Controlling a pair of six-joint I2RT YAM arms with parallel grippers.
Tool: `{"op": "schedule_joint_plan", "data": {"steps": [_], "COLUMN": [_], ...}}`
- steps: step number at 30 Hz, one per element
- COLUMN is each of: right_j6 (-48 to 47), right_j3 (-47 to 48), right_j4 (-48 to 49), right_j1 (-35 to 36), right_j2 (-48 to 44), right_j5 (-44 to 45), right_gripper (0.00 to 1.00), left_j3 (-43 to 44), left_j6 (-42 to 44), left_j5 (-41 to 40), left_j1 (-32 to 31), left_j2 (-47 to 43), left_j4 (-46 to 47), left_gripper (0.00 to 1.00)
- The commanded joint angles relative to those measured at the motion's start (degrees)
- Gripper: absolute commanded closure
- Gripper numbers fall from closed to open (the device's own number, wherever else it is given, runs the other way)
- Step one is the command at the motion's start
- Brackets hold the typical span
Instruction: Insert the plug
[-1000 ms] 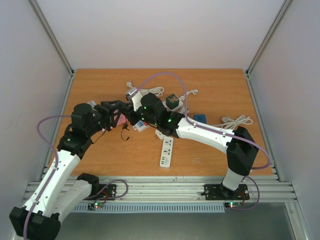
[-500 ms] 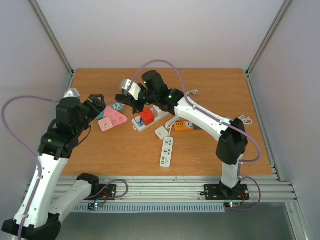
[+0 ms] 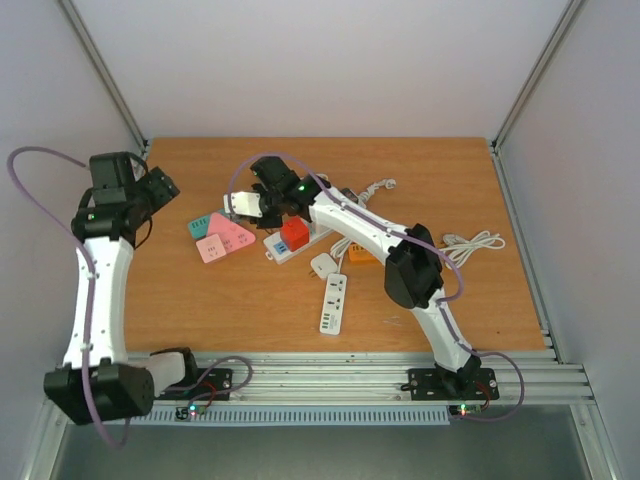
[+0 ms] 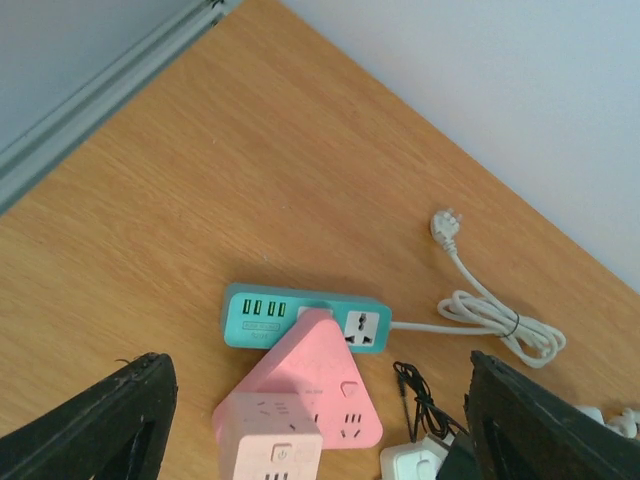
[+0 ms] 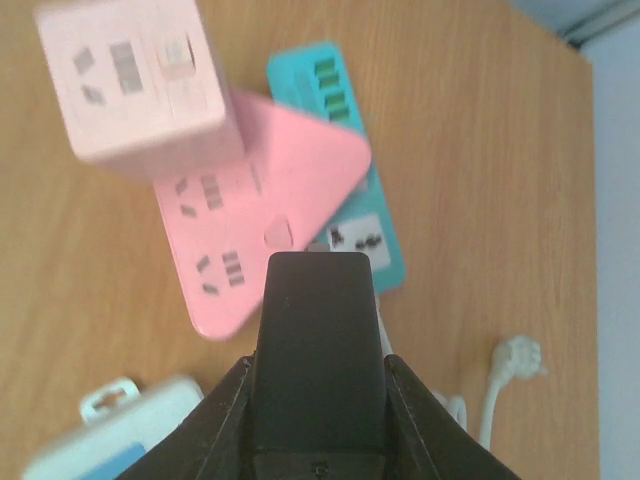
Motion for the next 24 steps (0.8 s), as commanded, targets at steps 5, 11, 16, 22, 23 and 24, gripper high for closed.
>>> {"op": "schedule_joint_plan", "data": {"steps": [5,11,16,22,23,24], "right_j6": [-9.86,-7.36,-5.47,-4.62,-4.61,-4.64], "right_j3": [1.99,16.62,26.37,25.66,25.66,25.74], "right_j4": [-1.64,-21.15,-31.56,-29.77,-28.58,-27.55], "right_j1": [3.21,3.98,4.75,5.12,5.12,5.20], "right_j2": [3.92,11.13,17.45,18.50,18.77,18.99], "right_j5": [16.59,10.23,8.69,11.62,12.69,12.99], "right_gripper": [0.97,0.97,0.98,0.98,0.98,0.98], "left_j3": [2.29,1.27,6.85,12.86,13.56,14.00], "left_j6": [-1.12,2.17,7.26,11.32,11.96,12.41], "left_j5": [13.85,19.59,22.66,22.64,21.19,20.52], "left_j1": [2.93,2.92,2.81,2.67,2.59,2.56], "left_j2": [10.30,17.02,25.93,35.02,35.95,36.88], "left_j4": [3.97,9.05,6.71,4.52,4.27,4.44], "left_gripper": [0.19,0.17,0.17,0.21,0.21,0.21]}}
